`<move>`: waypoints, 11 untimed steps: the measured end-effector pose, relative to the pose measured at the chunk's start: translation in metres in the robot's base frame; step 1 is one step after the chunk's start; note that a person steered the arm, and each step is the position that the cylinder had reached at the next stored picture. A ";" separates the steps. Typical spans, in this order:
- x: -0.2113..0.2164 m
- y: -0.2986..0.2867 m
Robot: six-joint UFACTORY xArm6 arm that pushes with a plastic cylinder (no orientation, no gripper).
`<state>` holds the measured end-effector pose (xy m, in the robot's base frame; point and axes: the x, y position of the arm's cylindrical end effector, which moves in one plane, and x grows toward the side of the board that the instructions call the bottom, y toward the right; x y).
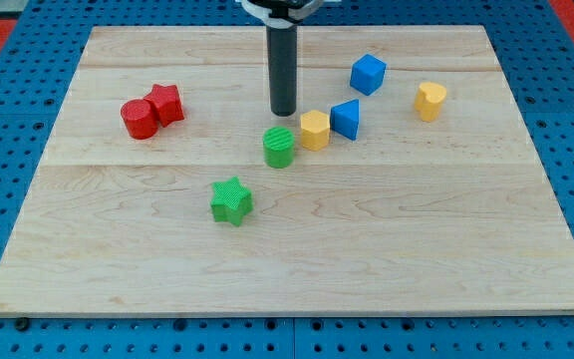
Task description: Push the yellow hexagon up a bit
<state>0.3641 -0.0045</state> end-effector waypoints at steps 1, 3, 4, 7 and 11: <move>0.029 -0.012; 0.098 0.008; 0.099 0.036; 0.050 0.041; 0.023 0.051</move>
